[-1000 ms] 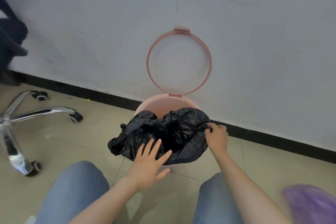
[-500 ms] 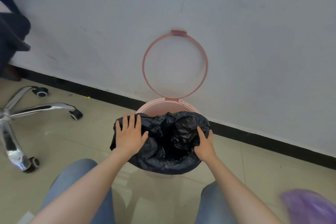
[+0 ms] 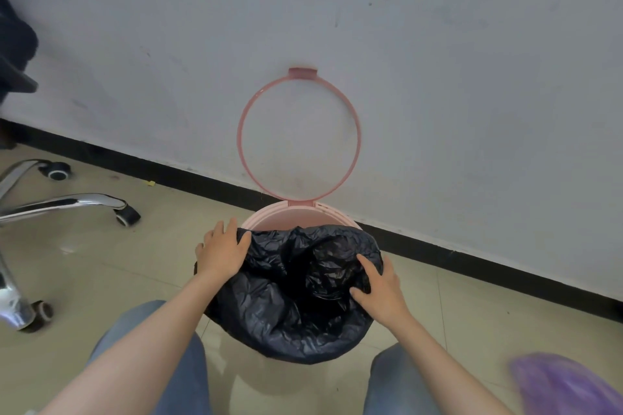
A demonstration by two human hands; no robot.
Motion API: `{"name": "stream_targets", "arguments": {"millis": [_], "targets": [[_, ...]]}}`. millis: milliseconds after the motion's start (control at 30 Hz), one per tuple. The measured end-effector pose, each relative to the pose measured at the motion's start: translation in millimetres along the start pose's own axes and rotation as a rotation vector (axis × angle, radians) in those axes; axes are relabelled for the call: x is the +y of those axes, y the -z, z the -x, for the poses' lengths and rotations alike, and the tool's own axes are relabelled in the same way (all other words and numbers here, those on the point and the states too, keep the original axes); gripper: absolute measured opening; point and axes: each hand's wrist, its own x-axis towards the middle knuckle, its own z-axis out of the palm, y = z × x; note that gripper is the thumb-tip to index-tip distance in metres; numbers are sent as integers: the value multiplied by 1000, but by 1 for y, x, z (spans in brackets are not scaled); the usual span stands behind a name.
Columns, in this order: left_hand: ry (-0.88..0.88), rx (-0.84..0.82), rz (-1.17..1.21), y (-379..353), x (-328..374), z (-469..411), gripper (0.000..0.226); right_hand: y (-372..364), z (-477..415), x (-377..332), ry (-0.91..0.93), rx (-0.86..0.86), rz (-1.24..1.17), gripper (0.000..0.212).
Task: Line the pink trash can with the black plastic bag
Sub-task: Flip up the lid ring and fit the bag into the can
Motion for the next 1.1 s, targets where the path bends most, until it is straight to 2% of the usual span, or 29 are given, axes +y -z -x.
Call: {"name": "stream_targets", "arguments": {"millis": [100,167,300,400,467,567,600,700,767,833,867,933,1000,1100], "targets": [[-143,139,-97,10,4,4,55,17,-13,-13,28,237,-26,39],[-263,194,-160,13,9,4,53,25,-30,-23,95,242,34,37],[-446,82,-437,4,14,2,50,27,-58,-43,213,147,206,35],[-520,-28,-651,-6,11,9,51,21,-66,-43,284,67,459,43],[-530,-83,-710,-10,4,15,50,18,-62,-34,366,113,660,48],[-625,24,-734,-8,-2,14,43,10,-55,-14,467,229,826,61],[-643,93,-731,-9,-6,13,44,8,-52,-8,490,256,818,60],[-684,251,-573,-11,-7,12,58,8,-43,7,583,373,760,35],[-680,316,-494,-6,-1,10,61,9,-37,6,540,390,659,51],[-633,304,-435,0,4,6,30,10,-33,1,448,384,506,64],[-618,300,-421,3,6,5,23,9,-32,-1,405,364,444,62],[-621,219,-467,6,10,4,27,8,-31,-4,381,268,404,43],[-610,136,-516,3,11,7,28,6,-32,-1,421,193,476,25],[-608,65,-609,2,8,8,38,11,-28,0,445,140,574,20]]}}
